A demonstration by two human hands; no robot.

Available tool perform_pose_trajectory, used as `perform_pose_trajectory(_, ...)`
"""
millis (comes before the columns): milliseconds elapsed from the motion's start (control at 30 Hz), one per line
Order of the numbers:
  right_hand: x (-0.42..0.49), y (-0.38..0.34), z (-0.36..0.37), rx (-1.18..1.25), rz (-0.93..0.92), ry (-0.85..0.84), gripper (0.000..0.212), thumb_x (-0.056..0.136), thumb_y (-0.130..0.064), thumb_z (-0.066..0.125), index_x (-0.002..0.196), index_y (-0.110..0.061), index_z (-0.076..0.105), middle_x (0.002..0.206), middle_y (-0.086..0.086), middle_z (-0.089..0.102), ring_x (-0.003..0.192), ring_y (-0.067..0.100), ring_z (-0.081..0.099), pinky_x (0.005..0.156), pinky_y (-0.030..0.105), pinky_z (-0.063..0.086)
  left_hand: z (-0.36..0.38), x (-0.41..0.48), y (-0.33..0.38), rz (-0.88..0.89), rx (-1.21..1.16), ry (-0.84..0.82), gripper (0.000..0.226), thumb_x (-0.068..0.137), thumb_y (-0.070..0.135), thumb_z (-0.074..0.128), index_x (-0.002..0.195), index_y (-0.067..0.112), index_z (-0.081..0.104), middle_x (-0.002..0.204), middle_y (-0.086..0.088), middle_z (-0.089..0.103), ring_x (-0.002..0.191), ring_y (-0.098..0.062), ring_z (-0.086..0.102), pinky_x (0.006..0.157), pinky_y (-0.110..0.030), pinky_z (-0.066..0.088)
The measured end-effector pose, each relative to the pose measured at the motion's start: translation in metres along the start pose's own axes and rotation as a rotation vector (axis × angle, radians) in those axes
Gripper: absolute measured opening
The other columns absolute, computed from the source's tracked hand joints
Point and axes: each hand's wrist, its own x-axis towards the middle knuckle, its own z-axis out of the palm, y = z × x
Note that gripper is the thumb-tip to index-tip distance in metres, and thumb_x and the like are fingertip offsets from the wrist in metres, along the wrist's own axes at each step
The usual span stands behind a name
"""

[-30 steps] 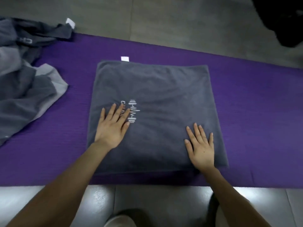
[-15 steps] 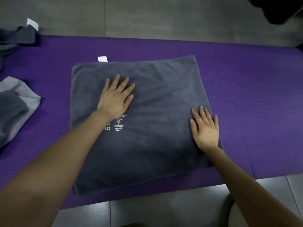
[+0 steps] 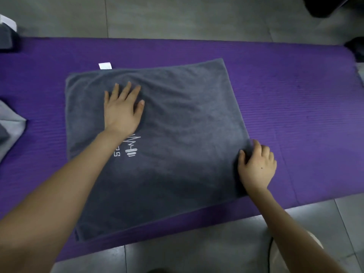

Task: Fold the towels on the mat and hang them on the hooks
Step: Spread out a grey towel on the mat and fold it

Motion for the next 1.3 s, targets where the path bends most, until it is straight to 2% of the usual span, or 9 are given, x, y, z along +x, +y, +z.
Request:
perform_pose_trajectory(67, 0.003, 0.005, -0.006, 0.042, 0.144, -0.114, 0.041, 0.085, -0.036, 0.059, 0.111, -0.005, 0.062, 0.104, 0.021, 0.061, 0.097, 0.041, 0.055, 0.081, 0.046, 0.04, -0.006, -0.024, 0.01, 0.02, -0.108, 0.128, 0.045, 0.092, 0.032, 0.041, 0.128, 0.009, 0.053, 0.131, -0.016, 0.055, 0.12, -0.039, 0.047, 0.103, -0.044, 0.032)
perform_pose_trajectory(200, 0.017, 0.004, -0.027, 0.133, 0.28, -0.244, 0.031, 0.081, -0.033, 0.067, 0.101, -0.008, 0.068, 0.109, 0.021, 0.061, 0.101, 0.04, 0.056, 0.085, 0.04, 0.043, -0.027, -0.069, 0.018, -0.135, -0.496, 0.142, 0.029, 0.09, 0.015, 0.053, 0.118, 0.01, 0.058, 0.099, -0.004, 0.067, 0.092, -0.022, 0.061, 0.088, -0.034, 0.043)
perform_pose_trajectory(333, 0.019, -0.05, -0.073, 0.229, 0.047, -0.308, 0.017, 0.087, -0.021, 0.059, 0.088, -0.006, 0.052, 0.097, 0.023, 0.063, 0.096, 0.041, 0.057, 0.075, 0.038, 0.04, -0.063, -0.109, 0.014, -0.414, -1.004, 0.043, 0.026, 0.091, 0.0, 0.049, 0.091, 0.023, 0.062, 0.068, 0.012, 0.067, 0.065, 0.002, 0.06, 0.066, -0.017, 0.05)
perform_pose_trajectory(567, -0.035, -0.188, -0.107, 0.34, -0.562, -0.572, 0.019, 0.086, -0.016, 0.061, 0.102, -0.008, 0.054, 0.092, 0.012, 0.061, 0.093, 0.032, 0.058, 0.076, 0.033, 0.039, -0.098, -0.169, 0.0, -0.837, -1.271, -0.137, 0.016, 0.093, 0.005, 0.048, 0.085, 0.013, 0.06, 0.08, -0.009, 0.062, 0.07, -0.019, 0.06, 0.052, -0.021, 0.054)
perform_pose_trajectory(667, -0.063, -0.202, -0.083, 0.295, -0.616, -0.995, 0.022, 0.087, -0.018, 0.062, 0.105, -0.009, 0.056, 0.091, 0.004, 0.057, 0.083, 0.029, 0.062, 0.076, 0.042, 0.053, -0.088, -0.185, -0.001, -0.984, -1.305, -0.154, 0.015, 0.095, 0.008, 0.047, 0.086, 0.012, 0.058, 0.085, -0.012, 0.062, 0.073, -0.024, 0.062, 0.054, -0.026, 0.056)
perform_pose_trajectory(733, -0.068, -0.198, -0.069, 0.202, -0.605, -1.178, 0.026, 0.088, -0.023, 0.061, 0.111, -0.011, 0.058, 0.097, 0.007, 0.065, 0.075, 0.029, 0.067, 0.064, 0.033, 0.056, -0.078, -0.19, 0.001, -1.04, -1.308, -0.163, 0.014, 0.095, 0.009, 0.047, 0.087, 0.012, 0.058, 0.087, -0.012, 0.061, 0.074, -0.024, 0.062, 0.055, -0.027, 0.057)
perform_pose_trajectory(800, -0.061, -0.199, -0.064, 0.21, -0.619, -1.054, 0.02, 0.088, -0.026, 0.06, 0.102, -0.012, 0.064, 0.091, 0.009, 0.07, 0.068, 0.026, 0.068, 0.062, 0.029, 0.052, -0.07, -0.191, 0.003, -1.065, -1.279, -0.14, 0.013, 0.095, 0.008, 0.047, 0.087, 0.011, 0.057, 0.088, -0.012, 0.06, 0.074, -0.022, 0.061, 0.055, -0.027, 0.056)
perform_pose_trajectory(967, -0.014, -0.227, -0.054, 0.305, -0.489, -0.623, 0.02, 0.089, -0.028, 0.056, 0.087, -0.016, 0.07, 0.096, 0.008, 0.072, 0.099, 0.029, 0.064, 0.08, 0.031, 0.047, -0.064, -0.181, 0.01, -1.033, -1.227, -0.109, 0.012, 0.095, 0.007, 0.045, 0.091, 0.01, 0.056, 0.084, -0.01, 0.061, 0.069, -0.022, 0.061, 0.062, -0.032, 0.055)
perform_pose_trajectory(1300, 0.049, -0.313, 0.016, 0.333, -0.343, -0.321, 0.042, 0.089, -0.049, 0.051, 0.107, -0.011, 0.056, 0.109, 0.01, 0.064, 0.104, 0.031, 0.058, 0.075, 0.033, 0.043, -0.037, -0.165, 0.015, -0.845, -0.817, -0.102, 0.014, 0.079, 0.015, 0.066, 0.073, 0.024, 0.057, 0.071, 0.001, 0.066, 0.068, -0.022, 0.067, 0.071, -0.039, 0.057)
